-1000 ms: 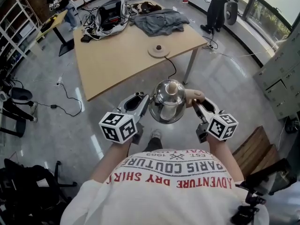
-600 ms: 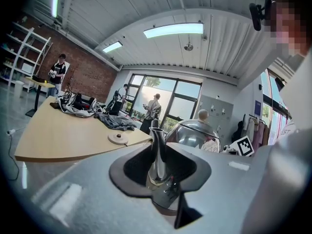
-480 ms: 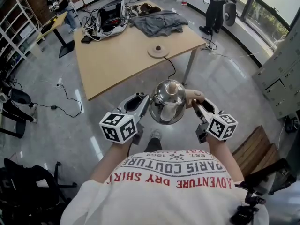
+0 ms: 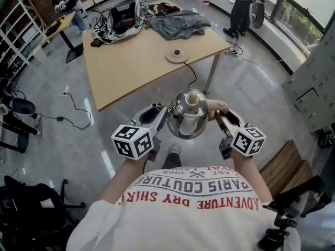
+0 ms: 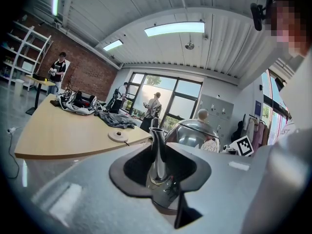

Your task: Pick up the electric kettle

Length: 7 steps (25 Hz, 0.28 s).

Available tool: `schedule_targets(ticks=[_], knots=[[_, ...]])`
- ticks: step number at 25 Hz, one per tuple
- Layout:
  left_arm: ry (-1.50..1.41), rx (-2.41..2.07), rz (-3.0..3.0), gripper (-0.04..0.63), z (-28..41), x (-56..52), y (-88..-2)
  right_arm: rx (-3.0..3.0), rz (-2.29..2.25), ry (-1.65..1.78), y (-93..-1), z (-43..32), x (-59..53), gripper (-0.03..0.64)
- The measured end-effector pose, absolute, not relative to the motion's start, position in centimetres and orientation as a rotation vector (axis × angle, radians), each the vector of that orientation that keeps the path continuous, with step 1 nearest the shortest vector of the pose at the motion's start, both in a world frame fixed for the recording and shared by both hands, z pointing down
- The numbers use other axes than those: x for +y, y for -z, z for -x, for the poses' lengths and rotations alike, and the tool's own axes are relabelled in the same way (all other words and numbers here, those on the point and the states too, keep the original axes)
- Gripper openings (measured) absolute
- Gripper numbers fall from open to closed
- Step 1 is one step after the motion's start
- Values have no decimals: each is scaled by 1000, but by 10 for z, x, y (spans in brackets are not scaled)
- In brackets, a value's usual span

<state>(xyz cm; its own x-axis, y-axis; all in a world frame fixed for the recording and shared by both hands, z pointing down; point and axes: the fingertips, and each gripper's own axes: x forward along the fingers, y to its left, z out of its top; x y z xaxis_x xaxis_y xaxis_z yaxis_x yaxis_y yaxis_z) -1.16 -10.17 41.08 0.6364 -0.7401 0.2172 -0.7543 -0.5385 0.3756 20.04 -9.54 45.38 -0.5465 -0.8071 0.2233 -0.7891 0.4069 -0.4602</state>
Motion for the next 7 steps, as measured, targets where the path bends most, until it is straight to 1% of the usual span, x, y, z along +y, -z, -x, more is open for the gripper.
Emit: schedule_targets(ticks=[7], knots=[[-53,-1180,-2418,91,12,-103,-410,2615,1474,826,-453,-200,-96,147]])
